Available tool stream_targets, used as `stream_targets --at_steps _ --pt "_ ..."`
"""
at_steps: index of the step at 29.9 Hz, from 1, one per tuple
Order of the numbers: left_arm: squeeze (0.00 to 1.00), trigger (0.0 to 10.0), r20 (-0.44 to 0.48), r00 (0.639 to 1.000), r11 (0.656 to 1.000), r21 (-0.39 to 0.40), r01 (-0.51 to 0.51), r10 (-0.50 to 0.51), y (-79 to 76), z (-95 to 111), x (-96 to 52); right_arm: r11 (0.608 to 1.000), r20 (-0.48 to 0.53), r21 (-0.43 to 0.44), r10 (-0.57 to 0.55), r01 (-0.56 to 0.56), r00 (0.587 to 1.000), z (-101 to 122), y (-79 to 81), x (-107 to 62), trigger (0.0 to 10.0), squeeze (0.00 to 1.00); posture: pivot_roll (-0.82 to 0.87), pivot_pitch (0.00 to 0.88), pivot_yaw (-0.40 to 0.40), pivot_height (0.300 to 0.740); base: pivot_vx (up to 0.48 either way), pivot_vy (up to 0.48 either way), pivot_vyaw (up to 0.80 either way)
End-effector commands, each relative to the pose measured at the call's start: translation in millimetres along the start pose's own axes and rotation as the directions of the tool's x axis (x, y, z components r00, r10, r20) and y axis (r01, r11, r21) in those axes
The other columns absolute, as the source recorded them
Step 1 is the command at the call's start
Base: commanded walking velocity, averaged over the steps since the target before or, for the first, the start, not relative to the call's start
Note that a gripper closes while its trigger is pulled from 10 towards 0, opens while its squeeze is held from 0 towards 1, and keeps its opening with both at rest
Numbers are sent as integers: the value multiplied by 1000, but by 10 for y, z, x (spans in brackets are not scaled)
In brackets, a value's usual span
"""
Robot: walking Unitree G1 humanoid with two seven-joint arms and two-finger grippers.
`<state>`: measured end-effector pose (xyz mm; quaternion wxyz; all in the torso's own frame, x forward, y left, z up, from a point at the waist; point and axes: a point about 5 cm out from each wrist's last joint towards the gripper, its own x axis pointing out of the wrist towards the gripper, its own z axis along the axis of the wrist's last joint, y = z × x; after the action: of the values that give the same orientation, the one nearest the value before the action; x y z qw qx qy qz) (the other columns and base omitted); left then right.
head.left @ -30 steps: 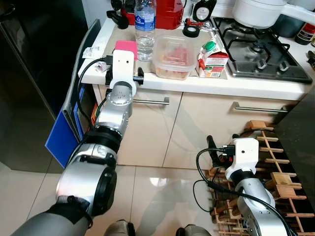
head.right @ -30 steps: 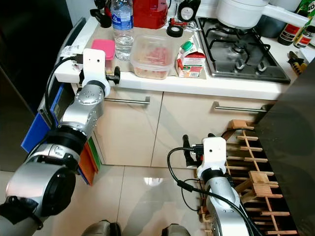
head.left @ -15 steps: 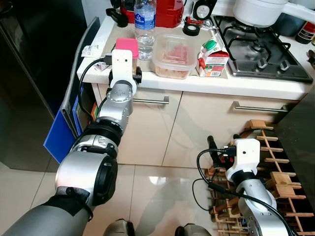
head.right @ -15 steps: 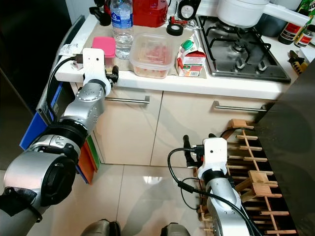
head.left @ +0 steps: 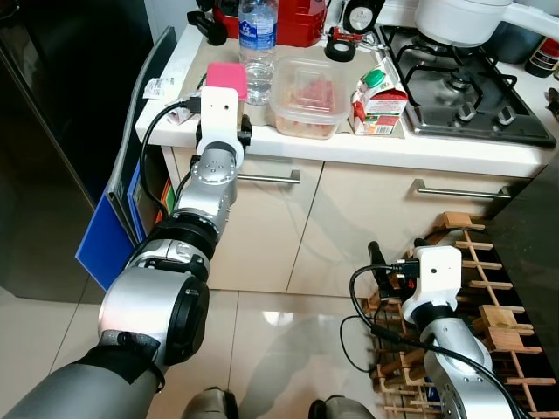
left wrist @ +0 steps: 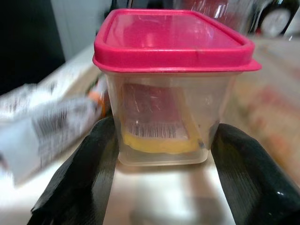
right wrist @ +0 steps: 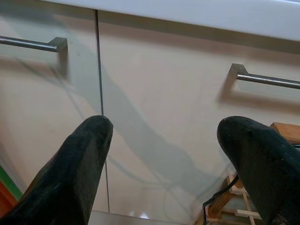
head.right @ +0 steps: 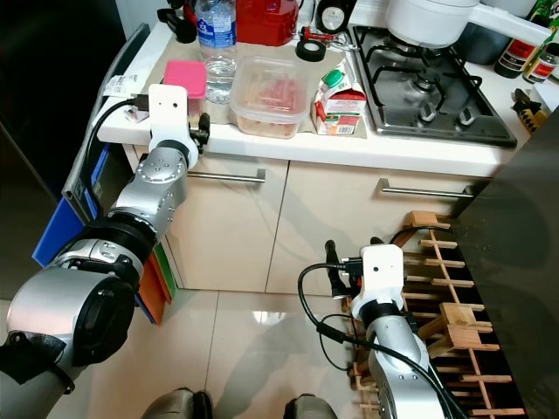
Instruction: Restocking fridge
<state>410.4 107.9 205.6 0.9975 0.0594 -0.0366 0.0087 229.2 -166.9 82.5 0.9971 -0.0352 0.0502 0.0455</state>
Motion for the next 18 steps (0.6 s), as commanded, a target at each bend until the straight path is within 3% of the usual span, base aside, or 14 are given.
stream_targets --at_steps 1,7,13,18 --pt "0 0 99 994 999 9 38 -39 -97 189 -7 1000 -11 -17 -6 6 1000 -3 -37 -15 10000 0 -160 98 -60 719 0 0 0" --pt "0 0 178 982 998 0 58 -57 -140 296 -88 1000 -11 -18 1 -1 1000 -5 -22 -9 10000 0 -152 95 -61 719 0 0 0" --pt "0 0 177 984 1000 -4 29 -28 -20 246 -124 1000 0 -18 1 -1 1000 18 -20 32 10000 0 -139 83 -58 719 0 0 0" --pt "0 0 212 977 999 35 -39 31 186 327 -189 1000 10 -17 9 -9 1000 28 5 95 10000 0 -109 63 -58 719 0 0 0"
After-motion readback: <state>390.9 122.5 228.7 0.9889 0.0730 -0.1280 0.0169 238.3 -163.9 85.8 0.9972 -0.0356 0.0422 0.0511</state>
